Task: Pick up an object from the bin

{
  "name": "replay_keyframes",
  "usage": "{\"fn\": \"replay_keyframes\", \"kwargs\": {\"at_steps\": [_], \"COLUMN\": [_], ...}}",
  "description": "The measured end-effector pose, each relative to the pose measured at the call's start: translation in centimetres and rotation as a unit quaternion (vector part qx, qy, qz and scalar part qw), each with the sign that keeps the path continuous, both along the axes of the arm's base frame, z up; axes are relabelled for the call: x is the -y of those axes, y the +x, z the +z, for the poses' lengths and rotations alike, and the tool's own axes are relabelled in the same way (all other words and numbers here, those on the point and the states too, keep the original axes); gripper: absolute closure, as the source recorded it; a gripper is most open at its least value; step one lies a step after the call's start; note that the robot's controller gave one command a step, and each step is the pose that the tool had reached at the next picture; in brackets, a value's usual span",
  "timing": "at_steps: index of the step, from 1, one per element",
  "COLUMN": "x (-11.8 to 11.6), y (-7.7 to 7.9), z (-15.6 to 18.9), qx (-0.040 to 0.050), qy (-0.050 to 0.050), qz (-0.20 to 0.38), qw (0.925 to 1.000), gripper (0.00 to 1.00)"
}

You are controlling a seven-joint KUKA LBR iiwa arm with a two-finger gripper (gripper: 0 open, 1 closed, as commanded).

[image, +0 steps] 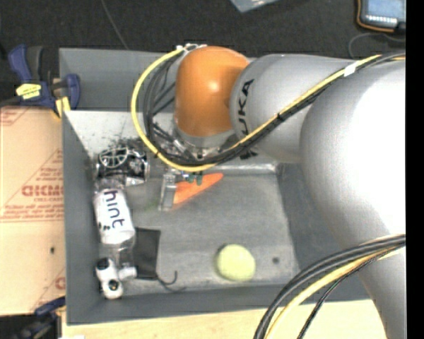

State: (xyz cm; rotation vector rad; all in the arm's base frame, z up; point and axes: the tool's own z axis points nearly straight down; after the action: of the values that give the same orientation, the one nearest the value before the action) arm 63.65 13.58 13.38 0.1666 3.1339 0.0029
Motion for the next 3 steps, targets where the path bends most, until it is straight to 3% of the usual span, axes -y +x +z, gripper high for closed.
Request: {"fn": "replay_keyframes", "kwargs": {"at_steps": [1,2,3], "x": [3.5,5.5,7.0], "y": [0.4,-1.2,-0.2], "z": [1.2,-0.7,-5.6], "qx": [0.0029,0.0036,0.0052], "qy": [0.000,0.000,0.001], "qz": [0.045,-0.011,-0.072], "qw": [0.9990,0.9999,0.9974], "gripper": [0.00,0.00,0.00]}}
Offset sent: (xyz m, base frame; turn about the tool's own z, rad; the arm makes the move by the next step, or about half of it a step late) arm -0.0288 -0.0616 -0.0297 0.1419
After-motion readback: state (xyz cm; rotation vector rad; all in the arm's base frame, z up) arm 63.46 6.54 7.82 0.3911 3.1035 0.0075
